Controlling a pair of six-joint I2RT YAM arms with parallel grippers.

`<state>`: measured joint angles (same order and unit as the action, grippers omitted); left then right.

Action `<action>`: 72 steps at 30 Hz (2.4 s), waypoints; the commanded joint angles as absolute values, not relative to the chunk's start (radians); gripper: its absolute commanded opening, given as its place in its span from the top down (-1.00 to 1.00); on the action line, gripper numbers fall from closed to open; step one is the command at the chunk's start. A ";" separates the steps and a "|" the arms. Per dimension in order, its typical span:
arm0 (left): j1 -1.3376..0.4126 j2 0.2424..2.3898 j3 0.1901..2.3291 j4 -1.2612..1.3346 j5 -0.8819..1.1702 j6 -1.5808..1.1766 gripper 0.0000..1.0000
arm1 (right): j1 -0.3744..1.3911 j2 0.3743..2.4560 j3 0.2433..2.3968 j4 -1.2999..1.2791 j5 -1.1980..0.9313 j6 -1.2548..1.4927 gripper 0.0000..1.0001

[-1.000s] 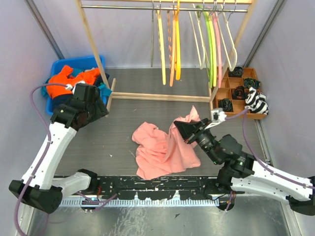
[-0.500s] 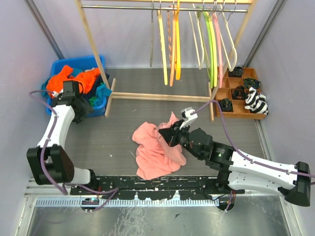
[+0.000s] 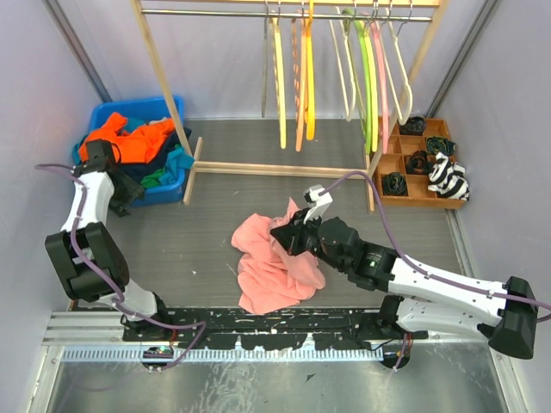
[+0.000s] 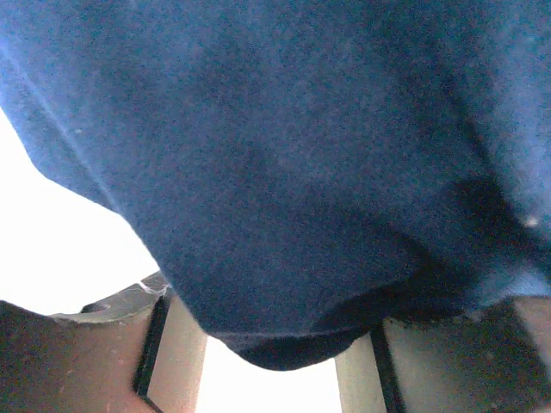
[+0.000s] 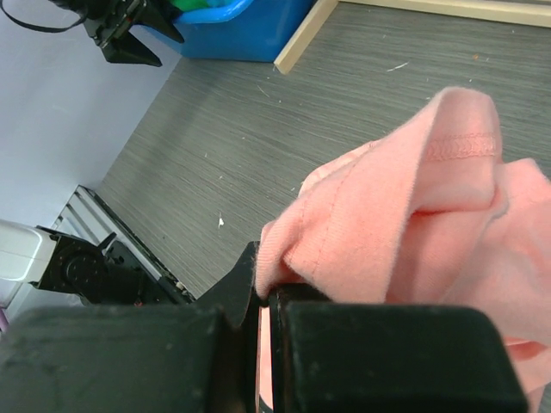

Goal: Place the t-shirt on the hanger

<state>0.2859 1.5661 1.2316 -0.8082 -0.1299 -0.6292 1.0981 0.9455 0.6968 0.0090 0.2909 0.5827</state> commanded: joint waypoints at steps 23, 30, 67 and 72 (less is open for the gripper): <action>-0.196 0.915 1.004 -0.959 -0.041 -0.695 -0.43 | 0.950 0.802 0.855 -0.094 0.191 0.659 0.98; -0.468 0.920 0.887 -0.904 -0.112 -0.809 -0.45 | 0.949 0.677 0.878 -0.161 0.303 0.672 0.98; -1.174 1.461 0.816 -0.617 -0.376 -1.134 -0.43 | 0.949 0.603 1.134 -0.495 0.451 0.574 0.98; -1.174 1.487 0.851 -0.634 -0.391 -1.128 0.81 | 0.949 0.593 1.132 -0.513 0.447 0.581 0.98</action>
